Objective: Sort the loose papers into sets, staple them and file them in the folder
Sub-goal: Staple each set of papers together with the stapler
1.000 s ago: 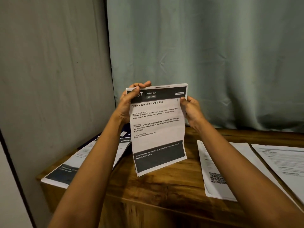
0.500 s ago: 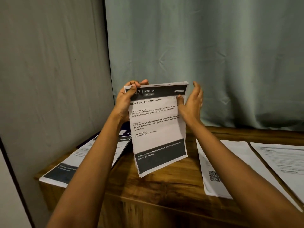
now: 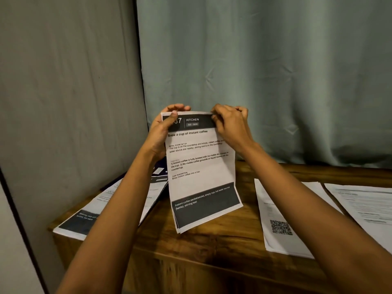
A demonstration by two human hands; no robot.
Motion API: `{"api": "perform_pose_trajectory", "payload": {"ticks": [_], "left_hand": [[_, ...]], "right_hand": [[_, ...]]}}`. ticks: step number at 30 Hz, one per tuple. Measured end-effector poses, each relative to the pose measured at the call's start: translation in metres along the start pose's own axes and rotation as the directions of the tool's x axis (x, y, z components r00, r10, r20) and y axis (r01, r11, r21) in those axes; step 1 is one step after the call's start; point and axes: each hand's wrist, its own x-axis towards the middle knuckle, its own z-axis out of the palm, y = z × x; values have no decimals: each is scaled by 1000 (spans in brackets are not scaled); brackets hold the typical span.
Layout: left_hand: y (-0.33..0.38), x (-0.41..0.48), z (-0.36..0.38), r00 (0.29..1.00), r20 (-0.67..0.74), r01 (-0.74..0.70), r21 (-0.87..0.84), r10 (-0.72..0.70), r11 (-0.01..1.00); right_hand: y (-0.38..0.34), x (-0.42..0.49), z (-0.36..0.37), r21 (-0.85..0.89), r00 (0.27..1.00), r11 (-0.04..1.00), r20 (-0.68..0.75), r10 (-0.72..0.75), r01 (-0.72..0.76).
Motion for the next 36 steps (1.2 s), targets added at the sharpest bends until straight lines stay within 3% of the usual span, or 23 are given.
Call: {"api": "perform_pose_trajectory", "payload": {"ticks": [3, 6, 8, 10, 12, 14, 16, 18, 20, 24, 29, 34, 36], "left_hand": [[-9, -12, -7, 996, -7, 89, 13, -89, 996], [-19, -19, -10, 974, -130, 197, 80, -186, 977], [-22, -18, -10, 966, -171, 211, 72, -196, 975], [-20, -15, -10, 961, -199, 203, 48, -190, 978], [-18, -12, -11, 957, -223, 199, 36, -186, 979], [-17, -10, -12, 951, -235, 208, 15, -199, 978], [-16, -9, -11, 948, -230, 226, 5, -219, 974], [-16, -9, -11, 943, -229, 249, 4, -242, 968], [-17, -10, -13, 937, -215, 281, -13, -277, 960], [-25, -12, -22, 916, -204, 344, -45, -346, 938], [-45, -21, -33, 860, -241, 451, -51, -450, 891], [-70, -35, -49, 807, -222, 495, -252, -548, 831], [-83, -46, -53, 772, -238, 517, -306, -590, 800]], "right_hand": [[-1, 3, -4, 36, 998, 998, 29, 47, -48], [1, 6, -4, 73, 995, 995, 84, 59, -66], [4, 4, -3, 79, 996, 994, 36, 77, -80], [11, -1, -4, 75, 985, 984, -47, 163, -160], [19, -10, -3, 200, 948, 931, -21, 317, -307], [23, -19, -3, 434, 874, 766, 131, 467, -474], [20, -27, -5, 598, 775, 515, 331, 538, -613], [17, -32, -7, 681, 732, 343, 432, 527, -647], [15, -34, -8, 727, 720, 246, 459, 521, -641], [12, -35, -5, 671, 657, 244, 472, 588, -700], [22, -47, 18, 517, 521, 226, 545, 657, -825], [29, -64, 37, 347, 388, 208, 608, 693, -914], [32, -81, 48, 280, 370, 246, 620, 692, -928]]}}
